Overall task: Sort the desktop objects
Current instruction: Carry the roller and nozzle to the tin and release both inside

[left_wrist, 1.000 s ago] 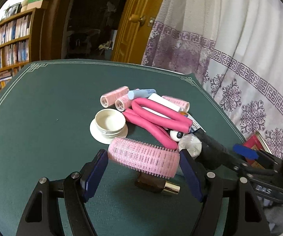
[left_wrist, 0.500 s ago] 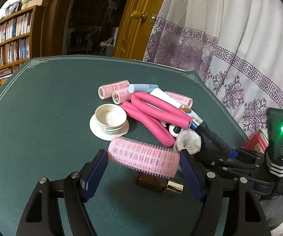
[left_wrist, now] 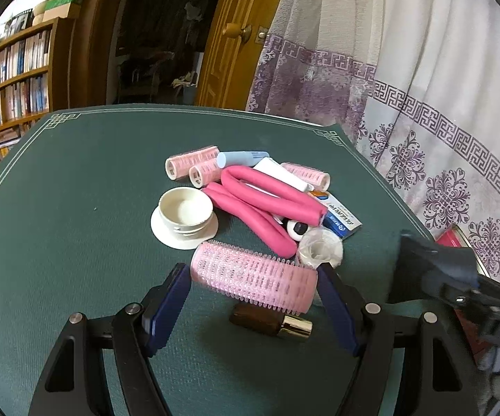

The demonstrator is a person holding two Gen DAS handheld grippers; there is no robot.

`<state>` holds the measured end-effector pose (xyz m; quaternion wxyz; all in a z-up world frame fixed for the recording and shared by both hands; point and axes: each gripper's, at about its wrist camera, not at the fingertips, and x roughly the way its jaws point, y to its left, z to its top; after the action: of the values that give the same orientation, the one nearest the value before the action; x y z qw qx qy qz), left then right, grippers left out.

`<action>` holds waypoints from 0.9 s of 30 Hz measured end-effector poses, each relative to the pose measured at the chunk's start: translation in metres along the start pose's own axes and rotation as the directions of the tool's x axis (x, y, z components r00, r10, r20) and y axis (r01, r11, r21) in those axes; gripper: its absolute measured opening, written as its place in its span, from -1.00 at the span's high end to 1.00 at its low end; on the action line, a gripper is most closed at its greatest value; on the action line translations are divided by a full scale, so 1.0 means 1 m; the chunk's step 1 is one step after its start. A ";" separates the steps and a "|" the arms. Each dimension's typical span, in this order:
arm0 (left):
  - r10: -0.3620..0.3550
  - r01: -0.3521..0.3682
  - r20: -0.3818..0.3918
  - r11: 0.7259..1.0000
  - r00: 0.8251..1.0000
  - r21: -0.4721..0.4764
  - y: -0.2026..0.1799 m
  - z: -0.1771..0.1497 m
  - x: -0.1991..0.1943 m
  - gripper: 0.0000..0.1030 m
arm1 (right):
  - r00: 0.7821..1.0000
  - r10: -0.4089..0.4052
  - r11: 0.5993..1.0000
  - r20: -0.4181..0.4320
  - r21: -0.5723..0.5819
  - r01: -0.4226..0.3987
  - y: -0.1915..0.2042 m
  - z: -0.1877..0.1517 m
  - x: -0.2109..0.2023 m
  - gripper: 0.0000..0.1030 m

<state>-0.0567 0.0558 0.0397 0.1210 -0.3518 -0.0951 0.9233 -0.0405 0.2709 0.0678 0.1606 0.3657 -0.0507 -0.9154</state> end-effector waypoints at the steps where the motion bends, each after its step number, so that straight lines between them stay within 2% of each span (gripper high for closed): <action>1: 0.000 0.000 0.001 1.000 1.000 0.001 -0.002 0.000 -0.001 -0.47 | 1.000 0.000 1.000 0.007 0.009 0.000 -0.002 0.000 -0.005 -0.16; 7: -0.025 0.025 0.015 0.999 1.000 0.033 -0.025 0.003 -0.013 -0.47 | 0.996 -0.029 0.997 0.089 0.067 0.023 -0.022 -0.005 -0.051 -0.16; 11: -0.049 0.048 0.011 0.995 0.999 0.087 -0.052 0.000 -0.019 -0.47 | 0.985 -0.087 0.991 0.151 0.117 0.069 -0.045 -0.009 -0.085 -0.16; 15: -0.078 0.077 0.001 0.988 0.997 0.131 -0.080 -0.003 -0.023 -0.47 | 0.961 -0.191 0.972 0.201 0.171 0.158 -0.076 -0.015 -0.116 -0.16; 20: -0.107 0.107 -0.010 0.974 0.994 0.198 -0.118 -0.007 -0.027 -0.47 | 0.927 -0.312 0.933 0.209 0.249 0.258 -0.120 -0.024 -0.137 -0.16; 27: -0.143 0.145 -0.025 0.951 0.989 0.273 -0.163 -0.010 -0.029 -0.47 | 0.892 -0.402 0.894 0.209 0.299 0.333 -0.157 -0.035 -0.149 -0.16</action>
<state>-0.0035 0.2037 0.0933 0.2357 -0.3261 0.0085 0.9155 0.0450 0.4689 0.1065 -0.0736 0.2605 -0.1186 -0.9553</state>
